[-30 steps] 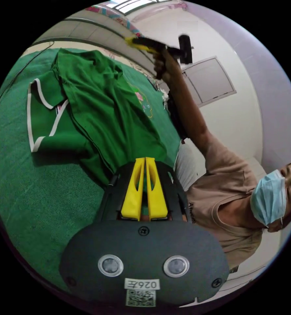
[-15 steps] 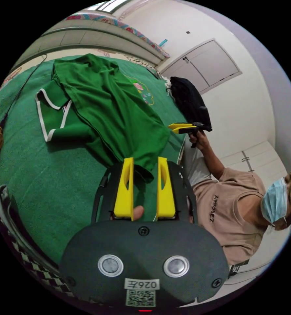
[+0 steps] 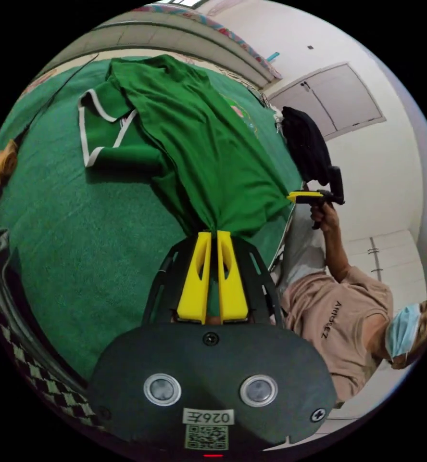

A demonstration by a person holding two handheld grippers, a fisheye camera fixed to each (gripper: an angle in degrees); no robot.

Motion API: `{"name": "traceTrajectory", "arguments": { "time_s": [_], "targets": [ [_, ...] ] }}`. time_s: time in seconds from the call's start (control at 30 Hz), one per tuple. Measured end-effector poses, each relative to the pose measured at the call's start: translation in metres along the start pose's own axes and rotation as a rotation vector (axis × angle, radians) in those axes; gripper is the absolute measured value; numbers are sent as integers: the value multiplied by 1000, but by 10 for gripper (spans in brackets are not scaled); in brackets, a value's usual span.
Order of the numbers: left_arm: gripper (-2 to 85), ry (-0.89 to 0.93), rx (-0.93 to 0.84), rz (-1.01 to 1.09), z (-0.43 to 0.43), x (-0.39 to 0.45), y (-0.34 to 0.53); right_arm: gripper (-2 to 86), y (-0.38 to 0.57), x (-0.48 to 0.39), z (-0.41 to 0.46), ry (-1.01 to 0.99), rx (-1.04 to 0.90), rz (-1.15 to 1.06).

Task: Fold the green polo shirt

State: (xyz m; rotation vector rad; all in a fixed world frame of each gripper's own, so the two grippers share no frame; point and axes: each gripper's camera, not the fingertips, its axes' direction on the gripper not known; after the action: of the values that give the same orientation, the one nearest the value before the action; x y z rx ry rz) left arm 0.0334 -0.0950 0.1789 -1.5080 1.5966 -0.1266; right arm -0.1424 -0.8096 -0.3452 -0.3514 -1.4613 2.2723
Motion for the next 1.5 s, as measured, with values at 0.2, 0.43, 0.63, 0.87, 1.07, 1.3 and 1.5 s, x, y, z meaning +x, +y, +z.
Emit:
{"name": "traceTrajectory", "arguments": {
  "time_s": [0.2,0.43,0.63,0.87,1.07,1.3,1.5],
  "targets": [
    [4,137,26,-122,-13,-32,7,7,21,31,-19,38,-85,94],
    [-8,73,227,-39,-57,-1,12,110,21,25,-42,42,63,95],
    [-8,84,199,158,-39,33,-15,1,13,24,-19,108,-23,59],
    [-10,-17,-148,98,9,29,-36,-9,35,19,-37,196,-82,34],
    [-10,10,309,111,-50,36,-42,-9,10,-48,-36,280,67,-224],
    [-10,79,111,-53,12,-35,-88,-9,-19,-37,24,327,-218,-288],
    [-10,93,348,-27,-52,-37,-96,-9,-59,-41,-31,413,51,-342]
  ]
}}
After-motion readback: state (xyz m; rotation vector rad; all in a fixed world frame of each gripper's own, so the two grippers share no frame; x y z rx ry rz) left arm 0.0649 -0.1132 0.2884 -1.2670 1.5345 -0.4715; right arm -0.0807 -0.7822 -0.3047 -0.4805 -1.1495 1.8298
